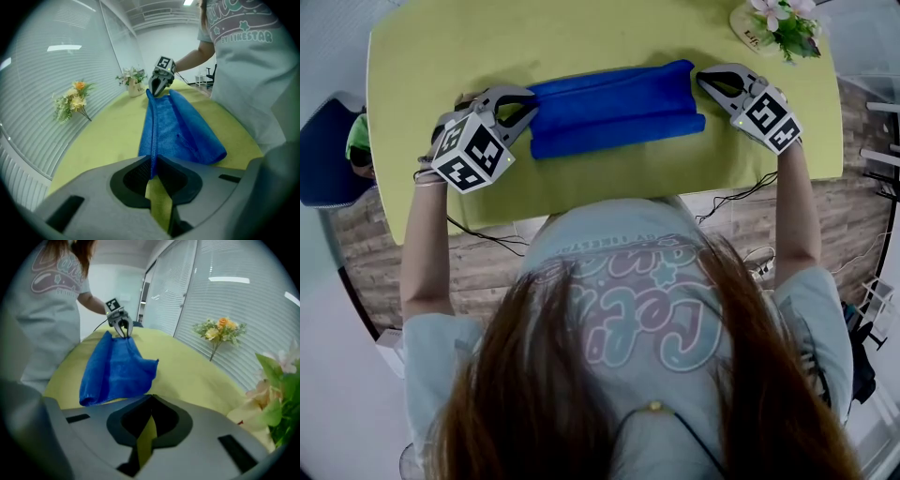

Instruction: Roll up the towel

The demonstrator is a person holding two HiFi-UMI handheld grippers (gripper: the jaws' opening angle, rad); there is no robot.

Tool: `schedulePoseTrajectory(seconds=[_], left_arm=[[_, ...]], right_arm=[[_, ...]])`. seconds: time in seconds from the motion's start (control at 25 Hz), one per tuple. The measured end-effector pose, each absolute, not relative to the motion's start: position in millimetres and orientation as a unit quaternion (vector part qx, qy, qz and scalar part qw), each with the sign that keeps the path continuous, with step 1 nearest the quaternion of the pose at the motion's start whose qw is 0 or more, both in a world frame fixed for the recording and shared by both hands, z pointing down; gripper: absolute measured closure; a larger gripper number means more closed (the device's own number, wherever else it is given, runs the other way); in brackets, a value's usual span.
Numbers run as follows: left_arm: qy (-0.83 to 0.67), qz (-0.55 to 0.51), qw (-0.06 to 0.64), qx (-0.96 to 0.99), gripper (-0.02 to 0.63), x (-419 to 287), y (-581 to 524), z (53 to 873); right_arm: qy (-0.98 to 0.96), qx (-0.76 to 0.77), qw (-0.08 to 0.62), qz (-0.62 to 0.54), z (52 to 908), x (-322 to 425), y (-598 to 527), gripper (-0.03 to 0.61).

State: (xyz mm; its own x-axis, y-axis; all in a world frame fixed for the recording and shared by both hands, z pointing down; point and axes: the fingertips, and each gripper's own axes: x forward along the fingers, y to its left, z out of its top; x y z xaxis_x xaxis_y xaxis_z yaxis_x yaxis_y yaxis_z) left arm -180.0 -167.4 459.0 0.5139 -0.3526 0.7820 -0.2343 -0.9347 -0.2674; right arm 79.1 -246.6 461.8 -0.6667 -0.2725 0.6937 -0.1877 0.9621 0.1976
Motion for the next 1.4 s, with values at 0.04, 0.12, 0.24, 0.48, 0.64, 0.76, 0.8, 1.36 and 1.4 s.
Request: schedulePoseTrajectory(seconds=[0.04,0.12,0.24,0.48,0.64,0.76,0.8,1.36,1.4], left_arm=[[0.170,-0.463,0.066,-0.867,0.586,-180,-167,459],[0.169,-0.465,0.067,-0.867,0.586,-180,-167,459],[0.167,-0.466,0.067,-0.866,0.587,-179,-167,461],[0.170,-0.464,0.065,-0.867,0.586,-179,-166,461],[0.168,-0.469,0.071,-0.864,0.587,-179,-166,462],[0.168,-0.470,0.078,-0.863,0.586,-180,-168,462],[0.168,-0.470,0.081,-0.863,0.586,-180,-168,462],[0.187,-0.483,0.063,-0.853,0.586,-193,-163,464],[0.195,-0.485,0.054,-0.851,0.586,-198,-162,465]], right_arm=[[-0.915,0.134,0.379,-0.043,459,82,-248,0.572],[-0.927,0.154,0.341,-0.018,444,82,-255,0.572],[-0.950,0.155,0.272,0.004,408,63,-263,0.515],[-0.947,0.060,0.314,0.037,421,21,-251,0.443],[-0.944,0.051,0.326,0.012,427,30,-241,0.540],[-0.943,0.049,0.328,-0.022,428,39,-230,0.545],[-0.940,0.047,0.336,-0.034,431,42,-227,0.546],[-0.891,0.051,0.419,-0.167,465,54,-236,0.545],[-0.900,0.056,0.408,-0.146,465,56,-235,0.537]])
